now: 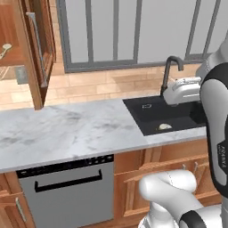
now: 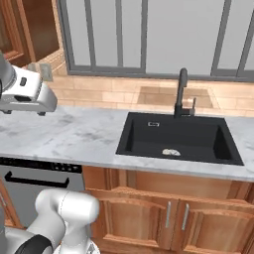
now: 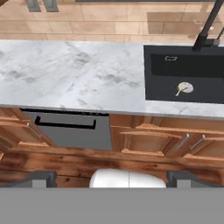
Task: Pick up the dish brush and dish brush from the sink, and place them back in the cabinet, and close the cabinet doors.
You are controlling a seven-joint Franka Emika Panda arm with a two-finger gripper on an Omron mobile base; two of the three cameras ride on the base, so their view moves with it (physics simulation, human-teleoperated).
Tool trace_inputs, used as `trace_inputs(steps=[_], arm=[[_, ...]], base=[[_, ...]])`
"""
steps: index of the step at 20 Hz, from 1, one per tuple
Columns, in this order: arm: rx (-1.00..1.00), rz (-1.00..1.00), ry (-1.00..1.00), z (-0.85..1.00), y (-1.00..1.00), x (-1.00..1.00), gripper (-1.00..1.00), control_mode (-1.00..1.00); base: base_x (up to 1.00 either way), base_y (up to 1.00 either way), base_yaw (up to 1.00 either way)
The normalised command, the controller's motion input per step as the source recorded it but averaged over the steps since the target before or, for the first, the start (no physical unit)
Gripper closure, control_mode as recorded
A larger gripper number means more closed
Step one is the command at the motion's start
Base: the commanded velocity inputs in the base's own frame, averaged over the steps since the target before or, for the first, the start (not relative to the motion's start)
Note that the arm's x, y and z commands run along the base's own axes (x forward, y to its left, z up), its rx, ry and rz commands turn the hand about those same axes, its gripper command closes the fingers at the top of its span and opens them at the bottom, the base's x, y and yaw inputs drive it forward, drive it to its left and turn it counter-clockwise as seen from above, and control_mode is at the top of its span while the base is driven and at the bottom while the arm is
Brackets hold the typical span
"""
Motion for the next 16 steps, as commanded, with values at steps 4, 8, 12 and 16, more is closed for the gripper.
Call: trace_inputs(steps=[4,8,12,16], arm=[[0.0,0.0,0.0,0.0,0.0,0.0,-1.0,1.0],[0.0,0.0,0.0,0.0,0.0,0.0,-1.0,1.0],[0.0,0.0,0.0,0.0,0.0,0.0,-1.0,1.0],[0.0,0.0,0.0,0.0,0.0,0.0,-1.0,1.0]], base=[[0.0,-0.62,0.0],[0.0,-0.65,0.0],[0.0,-0.66,0.0],[0.0,-0.61,0.0]])
